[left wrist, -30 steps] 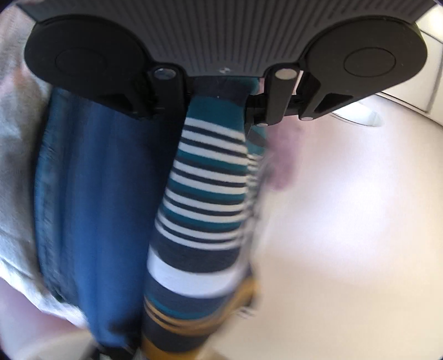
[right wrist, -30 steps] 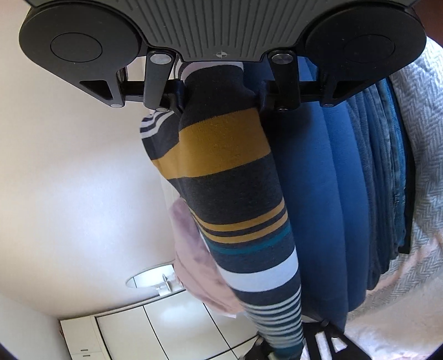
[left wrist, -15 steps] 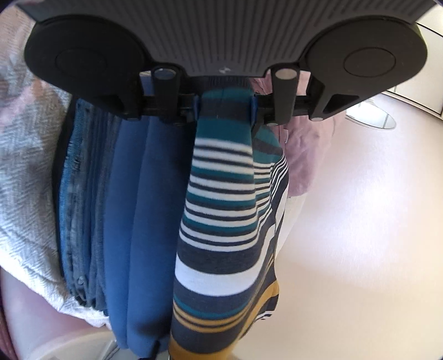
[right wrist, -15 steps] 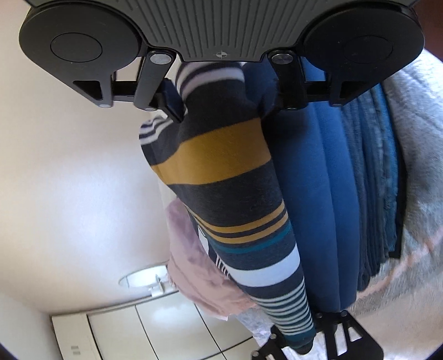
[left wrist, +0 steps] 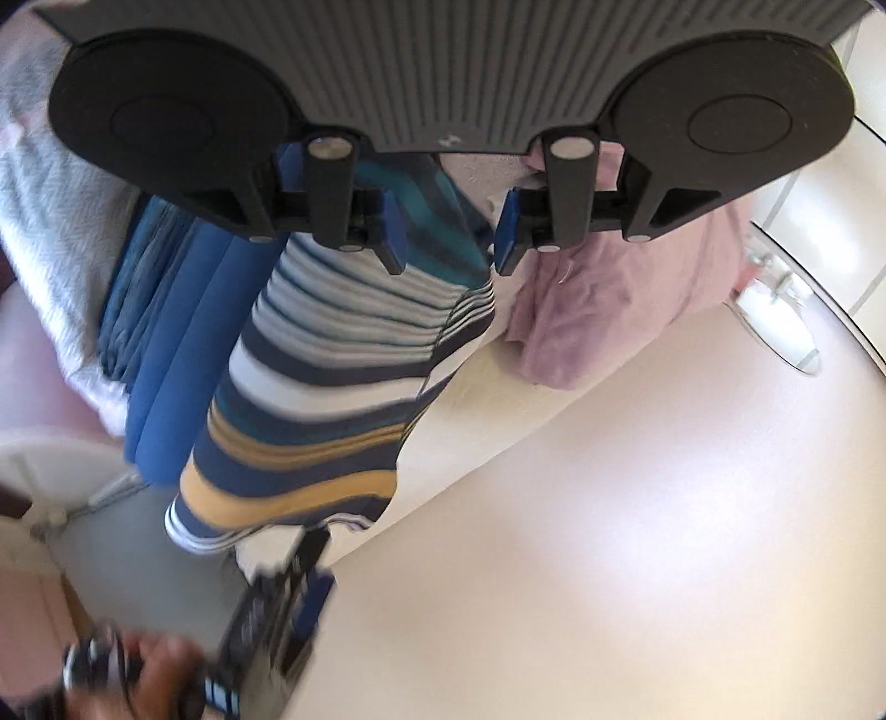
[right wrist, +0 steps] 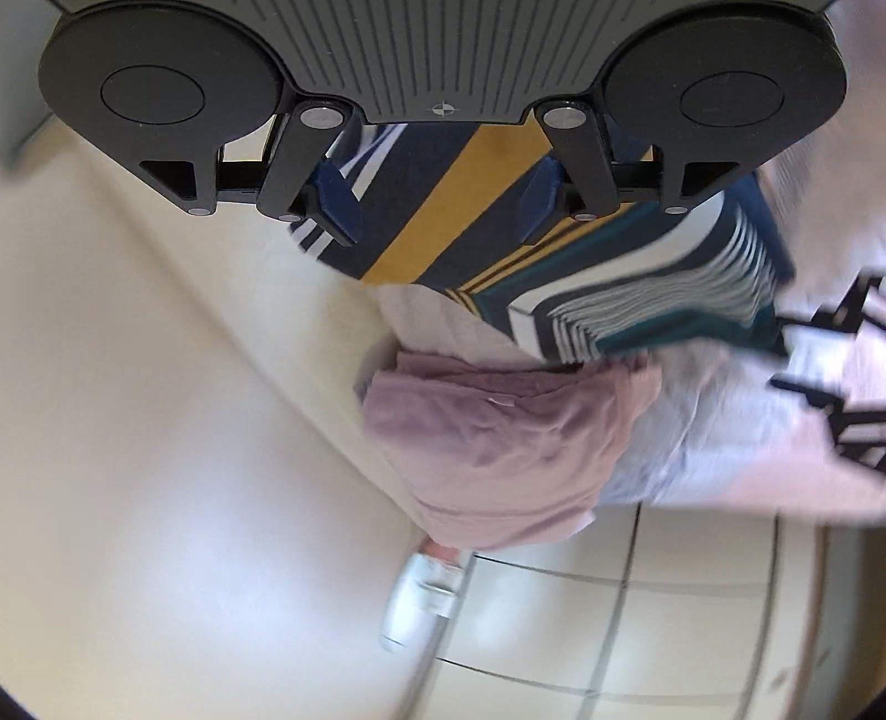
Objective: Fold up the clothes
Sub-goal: 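Lower the folded sweater onto the blue clothes stack with both tools, then release the sweater and press it flat on the stack with both tools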
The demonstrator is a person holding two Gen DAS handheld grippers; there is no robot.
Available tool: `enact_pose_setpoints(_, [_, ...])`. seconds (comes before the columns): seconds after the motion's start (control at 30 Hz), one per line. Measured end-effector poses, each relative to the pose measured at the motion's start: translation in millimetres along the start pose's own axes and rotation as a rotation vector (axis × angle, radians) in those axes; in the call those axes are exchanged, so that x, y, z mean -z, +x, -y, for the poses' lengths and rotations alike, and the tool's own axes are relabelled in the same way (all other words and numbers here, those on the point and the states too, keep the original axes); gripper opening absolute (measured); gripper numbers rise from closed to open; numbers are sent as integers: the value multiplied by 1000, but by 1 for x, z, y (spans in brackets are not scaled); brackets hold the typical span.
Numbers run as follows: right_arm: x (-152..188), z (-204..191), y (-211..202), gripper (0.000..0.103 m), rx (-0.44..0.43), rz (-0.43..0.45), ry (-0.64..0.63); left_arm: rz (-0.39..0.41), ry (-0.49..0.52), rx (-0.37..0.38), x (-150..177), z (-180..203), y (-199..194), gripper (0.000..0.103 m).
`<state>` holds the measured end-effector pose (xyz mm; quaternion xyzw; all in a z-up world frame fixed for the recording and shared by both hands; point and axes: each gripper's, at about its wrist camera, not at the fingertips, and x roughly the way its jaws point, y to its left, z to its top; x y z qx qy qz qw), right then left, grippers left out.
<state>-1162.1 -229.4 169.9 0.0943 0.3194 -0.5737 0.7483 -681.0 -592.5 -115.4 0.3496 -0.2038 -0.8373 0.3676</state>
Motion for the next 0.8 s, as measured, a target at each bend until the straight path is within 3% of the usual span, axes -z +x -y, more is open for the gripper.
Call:
enact_pose_setpoints(0.13, [-13,30,-11,66,-69,-99,57,-13,-17,39,-7,-7,-4,31])
enact_pose_setpoints(0.23, [8,45,-29,65,-99,-117,156,-23,-47,52,-24,-7,20,31])
enact_pose_setpoints(0.37, [35,23,-5,65,-97,-102,182,-109,-72,159,-38,4,56,31])
enact_pose_setpoints(0.5, [42,11,16,65,-105,-102,195,-161,-3,200,-28,32,69,13])
enact_pose_setpoints(0.6, [28,6,23,65,-94,-102,173,-185,-23,182,-29,32,76,7])
enact_pose_setpoints(0.7, [-1,4,15,65,-51,7,98,-203,-52,170,-26,21,78,4])
enact_pose_setpoints(0.8, [-24,14,29,65,-81,46,67,-203,-64,164,-24,26,80,0])
